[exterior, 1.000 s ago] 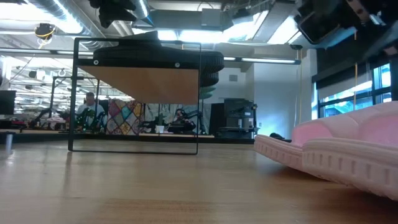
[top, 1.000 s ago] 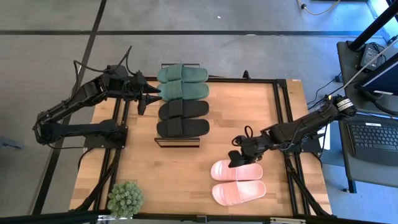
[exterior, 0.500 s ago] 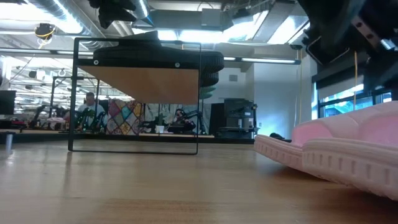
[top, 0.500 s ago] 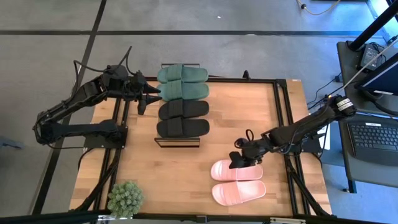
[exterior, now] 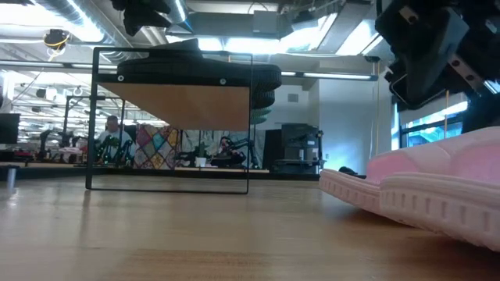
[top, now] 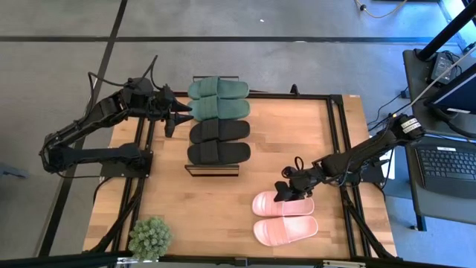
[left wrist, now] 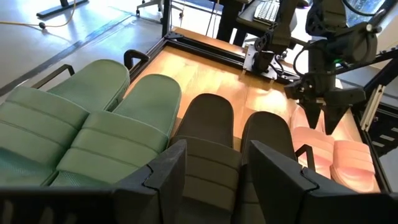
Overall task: Pick and place slides into the shelf
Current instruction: Put the right pink slipper underneath the shelf
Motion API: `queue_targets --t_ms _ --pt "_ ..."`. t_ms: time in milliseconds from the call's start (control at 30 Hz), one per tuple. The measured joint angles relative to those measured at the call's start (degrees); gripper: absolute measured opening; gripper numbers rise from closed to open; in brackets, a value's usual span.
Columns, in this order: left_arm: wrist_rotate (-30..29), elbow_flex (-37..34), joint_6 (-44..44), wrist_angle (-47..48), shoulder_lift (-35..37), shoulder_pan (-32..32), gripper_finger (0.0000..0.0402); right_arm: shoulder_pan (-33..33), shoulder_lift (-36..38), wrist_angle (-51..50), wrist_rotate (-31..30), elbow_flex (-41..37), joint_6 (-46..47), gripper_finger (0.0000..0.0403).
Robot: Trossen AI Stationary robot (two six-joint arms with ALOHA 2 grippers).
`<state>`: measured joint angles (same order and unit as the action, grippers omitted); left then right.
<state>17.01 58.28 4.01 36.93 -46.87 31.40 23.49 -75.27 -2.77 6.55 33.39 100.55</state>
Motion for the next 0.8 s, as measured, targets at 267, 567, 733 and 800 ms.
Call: queue_targets --t_ms 267,567,733,800 --pt "-3.04 0.0 -0.04 -0.04 0.0 -0.02 0.0165 0.0 -6.73 11.3 0.12 -0.07 0.18 0.0299" --pt "-5.88 0.0 -0.07 -0.09 0.0 -0.02 0.0165 0.0 -12.97 17.19 2.58 -0.07 1.18 0.0159" --pt "-5.9 0.0 -0.07 -0.09 0.0 -0.02 0.0165 0.0 -14.31 18.04 1.94 -0.03 -0.6 0.0049" --pt "-5.9 0.0 -0.05 -0.09 0.0 -0.02 0.0165 0.0 -14.25 18.9 0.49 -0.03 -2.28 0.0018"
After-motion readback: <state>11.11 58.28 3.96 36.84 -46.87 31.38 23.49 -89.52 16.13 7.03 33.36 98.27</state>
